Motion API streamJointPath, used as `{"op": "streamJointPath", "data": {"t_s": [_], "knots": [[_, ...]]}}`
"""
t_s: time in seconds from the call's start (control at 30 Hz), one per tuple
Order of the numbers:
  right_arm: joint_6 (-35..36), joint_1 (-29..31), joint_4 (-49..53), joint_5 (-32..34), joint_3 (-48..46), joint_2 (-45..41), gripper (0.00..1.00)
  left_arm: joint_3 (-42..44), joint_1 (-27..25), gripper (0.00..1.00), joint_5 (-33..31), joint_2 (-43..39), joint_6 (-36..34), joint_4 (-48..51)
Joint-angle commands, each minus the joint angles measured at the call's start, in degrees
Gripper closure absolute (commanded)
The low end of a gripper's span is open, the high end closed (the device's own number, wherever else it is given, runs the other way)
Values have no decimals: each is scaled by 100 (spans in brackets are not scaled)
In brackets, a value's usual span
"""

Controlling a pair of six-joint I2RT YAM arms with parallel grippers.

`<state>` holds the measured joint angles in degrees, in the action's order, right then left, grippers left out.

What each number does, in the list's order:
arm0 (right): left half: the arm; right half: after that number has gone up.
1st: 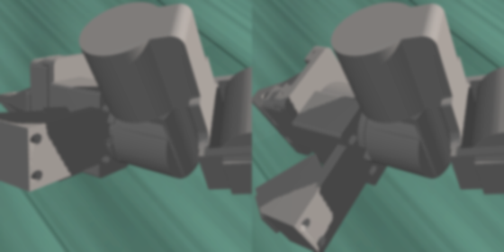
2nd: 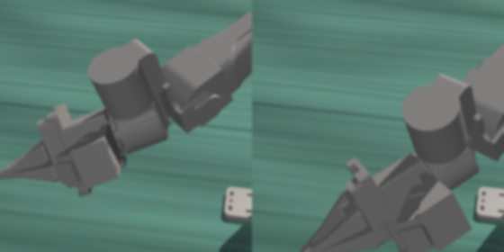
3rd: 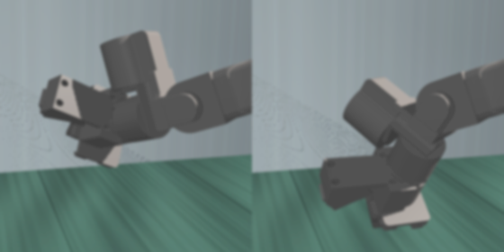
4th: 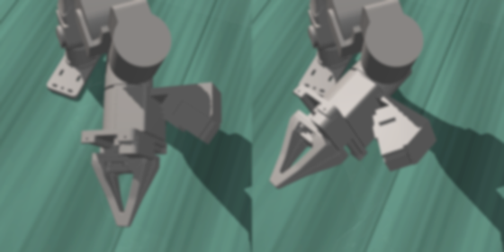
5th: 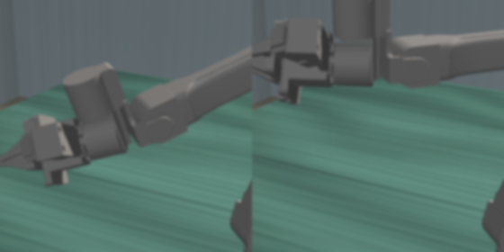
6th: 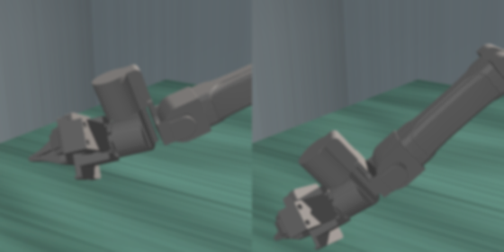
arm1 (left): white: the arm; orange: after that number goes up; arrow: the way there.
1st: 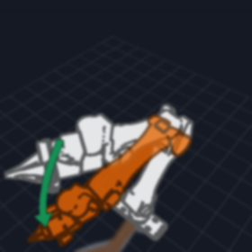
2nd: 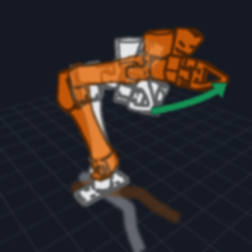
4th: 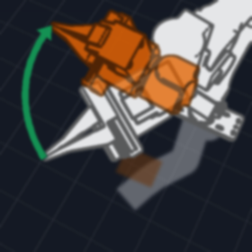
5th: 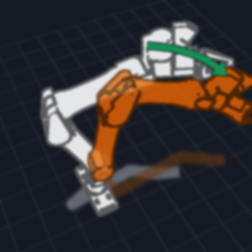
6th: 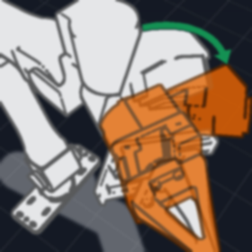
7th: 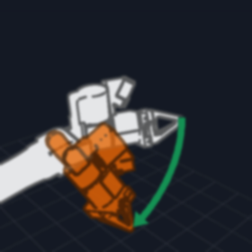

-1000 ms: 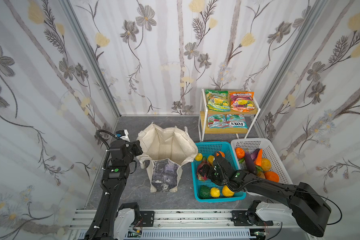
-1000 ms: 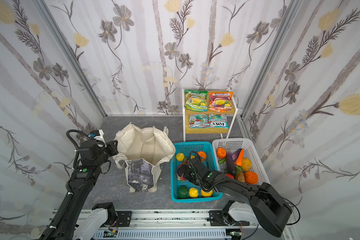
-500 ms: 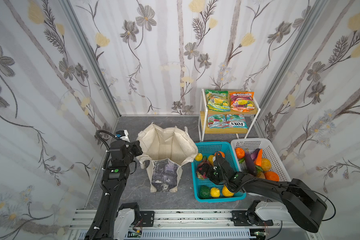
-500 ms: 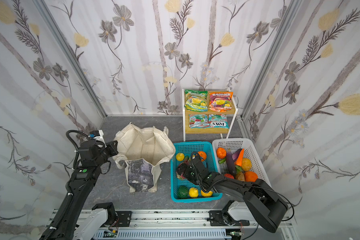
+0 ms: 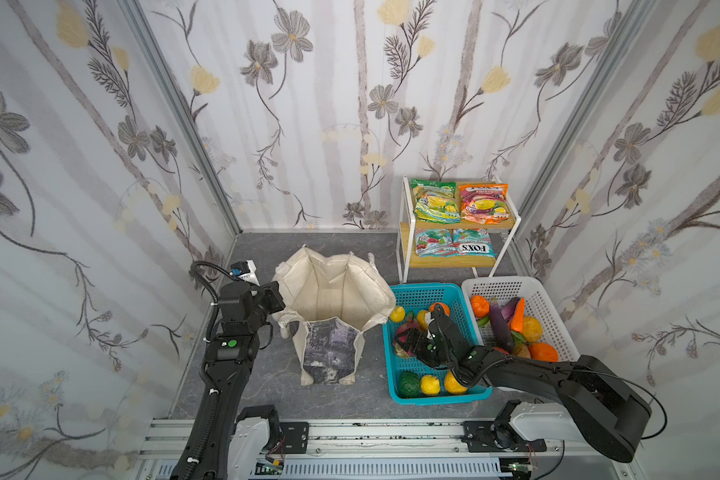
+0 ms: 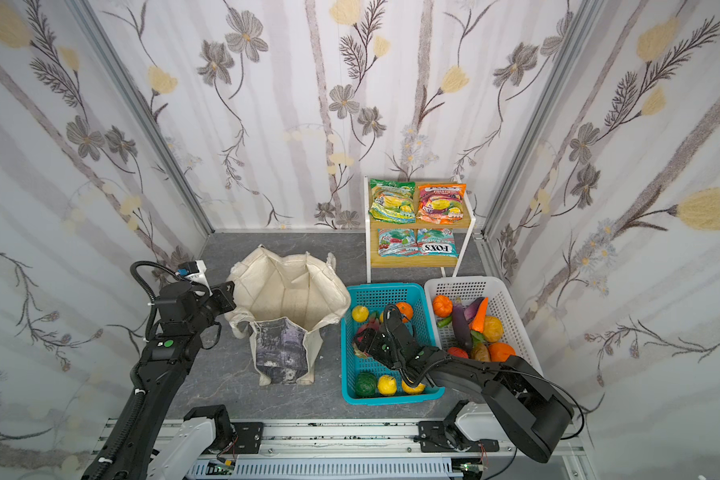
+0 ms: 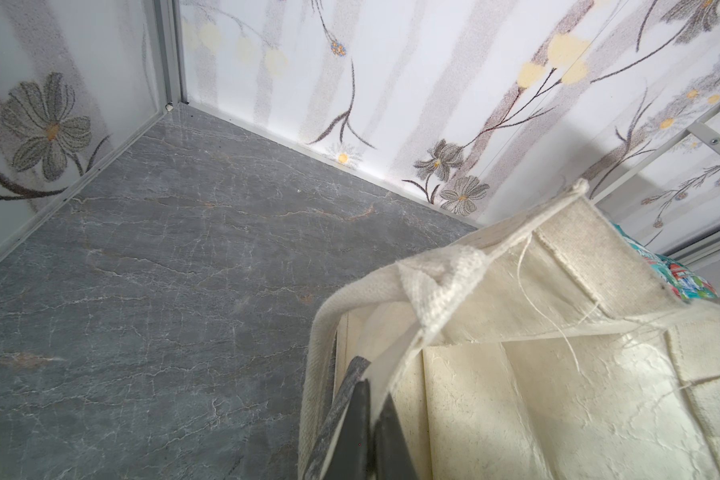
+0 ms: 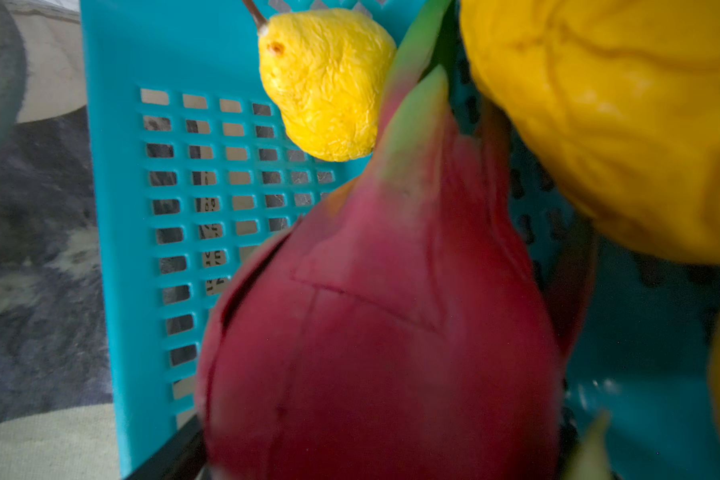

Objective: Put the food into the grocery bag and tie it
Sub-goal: 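Lift the dragon fruit with the right gripper and carry it over the bag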

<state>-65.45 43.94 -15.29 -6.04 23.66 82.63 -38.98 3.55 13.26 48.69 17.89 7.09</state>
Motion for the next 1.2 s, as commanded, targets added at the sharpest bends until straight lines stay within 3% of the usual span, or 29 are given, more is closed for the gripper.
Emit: {"op": "streamJointPath", "data": {"t_s": [0.0, 0.13, 0.3, 0.43, 0.57, 0.83, 1.17], "knots": [[129, 35, -185, 237, -55, -212, 19, 29, 3, 100, -60, -35, -58, -243], [205, 46, -5, 423, -142, -642, 19, 31, 5, 100, -87, -64, -58, -243], [785, 63, 631, 902, 67, -1388, 19, 31, 0, 100, -87, -31, -39, -252], [1695, 62, 1344, 1368, 613, -1950, 20, 32, -2, 100, -73, -8, -14, -252], [2845, 67, 2035, 1561, 1627, -1995, 21, 13, 0, 100, -84, 30, -3, -261], [4306, 91, 1988, 833, 3621, -1094, 21, 30, 0, 100, -36, 30, 39, -295], [4867, 803, 2082, 406, 5376, 833, 21, 46, 5, 100, 130, 74, 100, -371]]}}
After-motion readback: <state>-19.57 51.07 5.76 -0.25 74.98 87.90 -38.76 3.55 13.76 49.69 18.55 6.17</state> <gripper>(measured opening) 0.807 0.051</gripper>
